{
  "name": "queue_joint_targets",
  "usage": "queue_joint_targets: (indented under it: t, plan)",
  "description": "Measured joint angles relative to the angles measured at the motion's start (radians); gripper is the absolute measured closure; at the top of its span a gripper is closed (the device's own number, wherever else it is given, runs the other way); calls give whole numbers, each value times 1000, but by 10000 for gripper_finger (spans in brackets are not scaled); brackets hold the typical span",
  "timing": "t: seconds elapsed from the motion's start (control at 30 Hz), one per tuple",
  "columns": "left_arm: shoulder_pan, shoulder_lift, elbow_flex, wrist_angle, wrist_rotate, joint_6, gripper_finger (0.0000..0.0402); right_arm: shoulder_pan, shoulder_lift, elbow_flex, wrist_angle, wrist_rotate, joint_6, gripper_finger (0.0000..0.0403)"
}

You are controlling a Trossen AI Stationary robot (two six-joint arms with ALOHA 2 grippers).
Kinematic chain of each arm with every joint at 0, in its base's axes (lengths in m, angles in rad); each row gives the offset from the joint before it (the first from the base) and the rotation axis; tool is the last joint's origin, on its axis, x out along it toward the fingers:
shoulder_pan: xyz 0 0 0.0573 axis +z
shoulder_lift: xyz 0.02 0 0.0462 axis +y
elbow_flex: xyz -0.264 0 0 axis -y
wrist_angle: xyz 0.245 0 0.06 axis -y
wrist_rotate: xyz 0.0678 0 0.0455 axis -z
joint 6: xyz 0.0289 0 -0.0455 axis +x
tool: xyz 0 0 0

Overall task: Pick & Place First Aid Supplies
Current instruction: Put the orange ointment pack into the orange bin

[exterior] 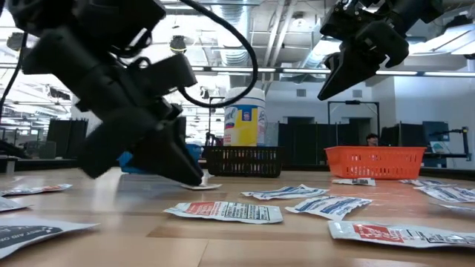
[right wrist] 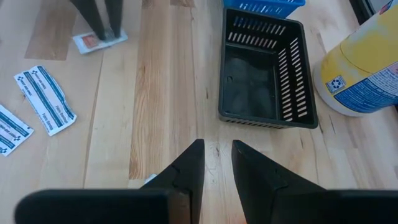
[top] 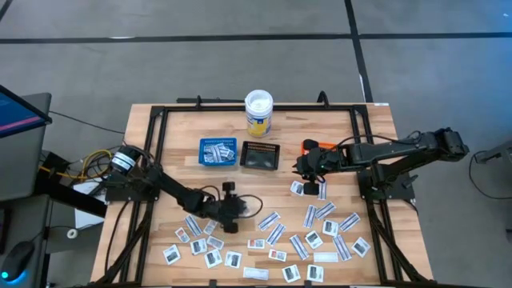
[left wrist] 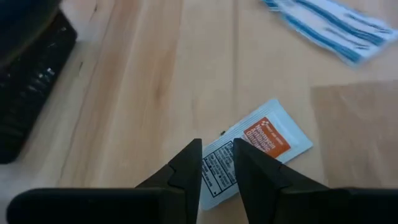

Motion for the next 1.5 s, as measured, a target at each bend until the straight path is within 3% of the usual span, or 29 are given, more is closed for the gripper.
queue_joint_targets:
  t: [0.3,0.47,0.67,0.83,1.0,1.27,1.5]
  plan:
    - [76,-60,-2,1,93,-119,300,0,0,0,0,0,0,328]
    - [102,-113,0,-8,156,-129,262,0,0,0,0,0,0,328]
    - [108,-85,0,-88,171,-206,210,0,0,0,1,0,0,328]
    - [108,-42,3,-78,170,-211,199,0,0,0,1,0,0,328]
    - [114,-25,5,-70,197,-214,232,0,0,0,1,0,0,328]
    - [152,-25,3,-69,243,-226,337,0,3,0,10,0,0,328]
    - [198,-15,-3,54,265,-193,387,0,129,2,146,-15,97,328]
